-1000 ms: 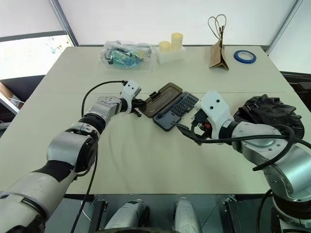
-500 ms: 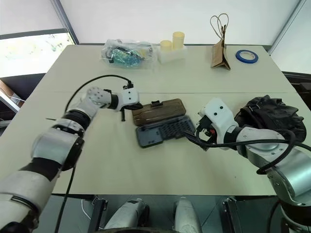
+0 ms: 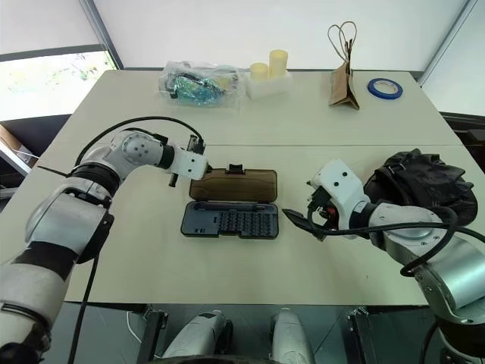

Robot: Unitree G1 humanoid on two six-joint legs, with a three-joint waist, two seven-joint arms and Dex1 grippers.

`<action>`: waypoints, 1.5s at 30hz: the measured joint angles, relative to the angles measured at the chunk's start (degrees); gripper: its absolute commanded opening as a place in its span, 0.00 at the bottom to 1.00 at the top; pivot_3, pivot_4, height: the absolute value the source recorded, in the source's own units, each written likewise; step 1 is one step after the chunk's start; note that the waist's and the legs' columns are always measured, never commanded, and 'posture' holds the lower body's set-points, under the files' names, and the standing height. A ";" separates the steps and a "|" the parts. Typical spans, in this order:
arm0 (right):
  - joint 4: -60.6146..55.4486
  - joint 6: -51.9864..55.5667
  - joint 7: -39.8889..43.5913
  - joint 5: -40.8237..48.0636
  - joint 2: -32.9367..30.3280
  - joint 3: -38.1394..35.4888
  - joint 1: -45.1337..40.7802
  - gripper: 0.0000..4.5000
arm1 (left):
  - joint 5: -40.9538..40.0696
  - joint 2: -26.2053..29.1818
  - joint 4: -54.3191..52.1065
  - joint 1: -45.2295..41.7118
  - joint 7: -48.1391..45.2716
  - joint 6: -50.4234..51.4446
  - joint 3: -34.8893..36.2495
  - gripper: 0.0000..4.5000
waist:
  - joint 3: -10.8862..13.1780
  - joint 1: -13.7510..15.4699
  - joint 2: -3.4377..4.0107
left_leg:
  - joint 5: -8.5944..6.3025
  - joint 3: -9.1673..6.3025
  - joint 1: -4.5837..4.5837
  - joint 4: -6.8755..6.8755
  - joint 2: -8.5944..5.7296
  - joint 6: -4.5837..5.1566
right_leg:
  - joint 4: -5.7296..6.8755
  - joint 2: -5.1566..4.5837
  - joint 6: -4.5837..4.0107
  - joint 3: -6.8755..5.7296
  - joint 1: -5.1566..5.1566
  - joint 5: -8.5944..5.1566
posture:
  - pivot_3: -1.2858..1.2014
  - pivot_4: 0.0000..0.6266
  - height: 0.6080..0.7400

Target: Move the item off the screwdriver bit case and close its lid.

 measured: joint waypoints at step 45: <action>36.70 -17.86 4.90 -21.77 12.44 22.00 -25.30 1.00 | -54.60 8.63 -94.27 55.02 -16.68 85.55 31.39 0.01 | -0.06 -2.08 0.20 | 0.00 -0.29 -0.48 0.18 -0.06 0.01 | 0.03 -0.02 -0.03 0.04 -0.44 0.02 | 0.52 0.24 1.00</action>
